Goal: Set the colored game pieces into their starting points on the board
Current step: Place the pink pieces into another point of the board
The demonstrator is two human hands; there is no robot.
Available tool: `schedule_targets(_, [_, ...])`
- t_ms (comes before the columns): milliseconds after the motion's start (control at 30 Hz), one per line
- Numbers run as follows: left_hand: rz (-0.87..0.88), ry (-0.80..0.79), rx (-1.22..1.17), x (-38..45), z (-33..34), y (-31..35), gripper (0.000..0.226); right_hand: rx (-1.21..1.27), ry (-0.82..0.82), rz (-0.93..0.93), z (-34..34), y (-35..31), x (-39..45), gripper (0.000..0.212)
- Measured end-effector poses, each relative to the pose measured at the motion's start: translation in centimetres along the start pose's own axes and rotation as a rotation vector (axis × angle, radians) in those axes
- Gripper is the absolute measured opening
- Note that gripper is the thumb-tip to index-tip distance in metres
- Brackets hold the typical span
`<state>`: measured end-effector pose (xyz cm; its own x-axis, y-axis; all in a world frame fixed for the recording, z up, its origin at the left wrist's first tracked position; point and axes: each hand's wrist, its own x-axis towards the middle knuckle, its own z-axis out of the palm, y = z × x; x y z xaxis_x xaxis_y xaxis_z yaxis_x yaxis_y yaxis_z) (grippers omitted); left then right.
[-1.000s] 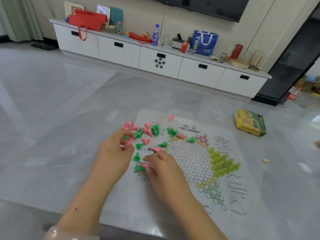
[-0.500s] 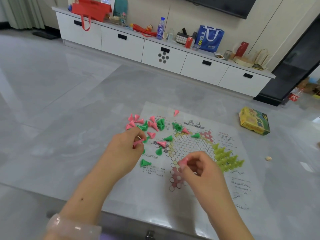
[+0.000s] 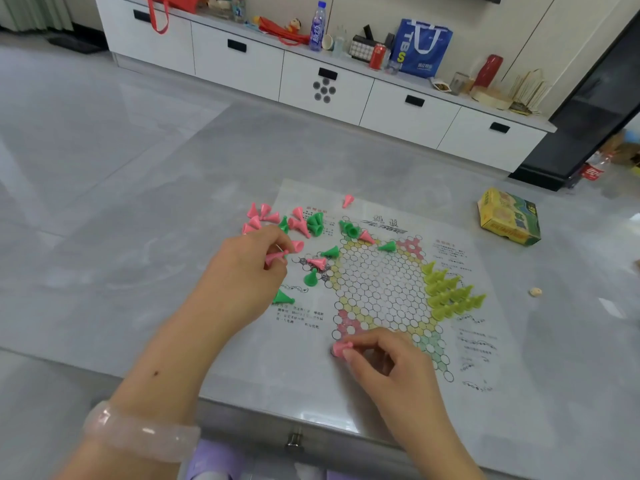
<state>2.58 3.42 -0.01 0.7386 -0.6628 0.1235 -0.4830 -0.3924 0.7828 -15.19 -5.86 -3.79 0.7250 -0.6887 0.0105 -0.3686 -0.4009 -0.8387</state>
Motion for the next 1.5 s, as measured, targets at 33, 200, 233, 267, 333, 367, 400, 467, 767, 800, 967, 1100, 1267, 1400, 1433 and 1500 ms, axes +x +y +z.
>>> schedule_targets(33, [0.002,-0.003,0.001,0.0,0.1,0.0,0.019,-0.024,0.006,-0.010,0.2,0.0,0.1,0.008])
schedule_targets(200, [-0.011,-0.025,-0.010,0.1,0.1,-0.1,0.020,-0.133,0.018,-0.075,0.5,0.2,0.6,0.009])
schedule_targets(233, [-0.016,-0.030,-0.009,0.1,0.0,0.0,0.022,-0.145,0.018,-0.080,0.5,0.4,0.6,0.009])
schedule_targets(267, [-0.017,-0.033,-0.010,0.1,0.0,0.0,0.023,-0.158,0.018,-0.086,0.5,0.5,0.6,0.009])
schedule_targets(333, [-0.016,-0.036,-0.014,0.0,-0.1,0.1,0.023,-0.184,0.022,-0.103,0.6,0.7,0.6,0.009])
schedule_targets(367, [-0.017,-0.038,-0.015,0.0,-0.2,0.1,0.023,-0.195,0.022,-0.109,0.6,0.7,0.7,0.010])
schedule_targets(400, [-0.018,-0.040,-0.017,0.0,-0.2,0.1,0.023,-0.205,0.022,-0.115,0.7,0.7,0.7,0.012])
schedule_targets(467, [-0.021,-0.043,-0.022,-0.1,-0.2,0.1,0.023,-0.220,0.018,-0.125,0.7,0.7,0.7,0.016])
schedule_targets(767, [-0.009,-0.043,-0.029,-0.2,-0.2,0.2,0.023,-0.252,0.014,-0.155,0.6,0.8,0.5,0.015])
schedule_targets(800, [-0.015,-0.031,-0.032,-0.1,-0.2,0.1,0.023,-0.248,-0.001,-0.142,0.6,0.7,0.5,0.015])
schedule_targets(967, [-0.088,0.115,-0.148,0.5,-0.3,-0.1,0.025,-0.040,-0.074,-0.029,-0.9,-0.6,0.5,0.028])
schedule_targets(1100, [-0.131,0.227,-0.281,1.0,-0.7,0.3,0.026,0.015,-0.099,-0.027,-2.6,-3.1,2.6,0.023])
schedule_targets(1267, [-0.181,0.206,-0.366,0.8,-0.5,0.1,0.030,-0.517,-0.177,-0.261,-1.2,-5.4,8.9,0.029])
schedule_targets(1400, [-0.230,0.194,-0.403,0.5,-0.7,-0.1,0.028,-0.856,-0.332,-0.399,1.5,-5.1,12.9,0.031])
schedule_targets(1433, [-0.236,0.204,-0.415,0.5,-0.9,-0.2,0.027,-0.882,-0.364,-0.410,1.9,-4.9,13.4,0.030])
schedule_targets(1500, [-0.235,0.211,-0.428,0.5,-1.4,-0.3,0.025,-0.856,-0.381,-0.406,2.4,-4.7,13.8,0.024])
